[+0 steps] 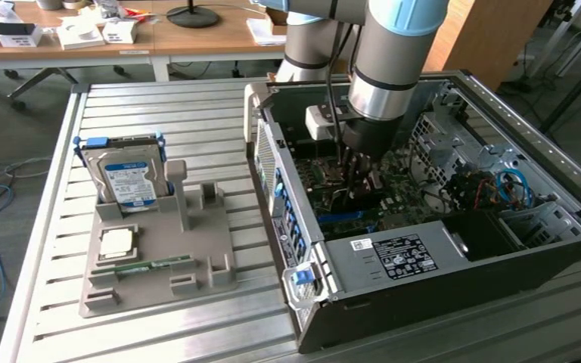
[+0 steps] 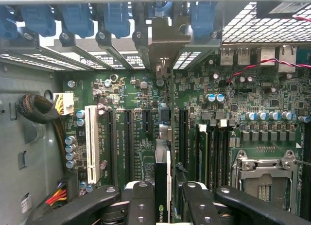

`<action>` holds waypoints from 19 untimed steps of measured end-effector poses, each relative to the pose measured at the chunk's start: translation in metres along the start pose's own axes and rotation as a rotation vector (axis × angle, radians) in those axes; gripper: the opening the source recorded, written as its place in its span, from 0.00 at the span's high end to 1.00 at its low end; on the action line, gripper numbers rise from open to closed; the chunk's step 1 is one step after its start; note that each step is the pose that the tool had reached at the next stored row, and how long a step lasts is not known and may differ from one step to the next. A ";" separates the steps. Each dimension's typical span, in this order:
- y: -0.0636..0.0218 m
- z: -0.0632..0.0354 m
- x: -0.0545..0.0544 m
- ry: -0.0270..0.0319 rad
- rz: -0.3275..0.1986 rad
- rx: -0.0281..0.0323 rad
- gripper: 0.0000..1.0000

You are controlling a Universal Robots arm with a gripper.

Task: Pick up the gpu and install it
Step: 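Insert the gpu into the slot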

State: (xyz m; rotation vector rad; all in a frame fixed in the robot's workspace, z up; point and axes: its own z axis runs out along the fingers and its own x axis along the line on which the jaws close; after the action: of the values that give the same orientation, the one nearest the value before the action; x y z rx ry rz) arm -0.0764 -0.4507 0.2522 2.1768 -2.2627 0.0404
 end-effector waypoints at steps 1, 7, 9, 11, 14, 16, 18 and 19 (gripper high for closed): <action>-0.0001 0.0000 0.000 0.0000 0.000 0.0000 0.74; -0.0013 0.0000 0.000 0.0000 0.000 -0.0001 0.74; -0.0019 0.0000 0.000 0.0000 0.000 0.0000 0.74; -0.0022 0.0000 0.000 0.0000 0.000 0.0001 0.74; -0.0022 0.0000 0.000 -0.0001 0.000 0.0000 0.74; -0.0023 0.0000 0.000 -0.0002 0.000 0.0001 0.74; -0.0023 0.0000 0.000 -0.0003 0.000 0.0004 0.74; -0.0023 -0.0003 0.000 -0.0001 0.000 0.0008 0.74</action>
State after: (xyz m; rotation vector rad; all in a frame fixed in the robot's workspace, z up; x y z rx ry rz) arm -0.0740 -0.4507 0.2526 2.1776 -2.2628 0.0413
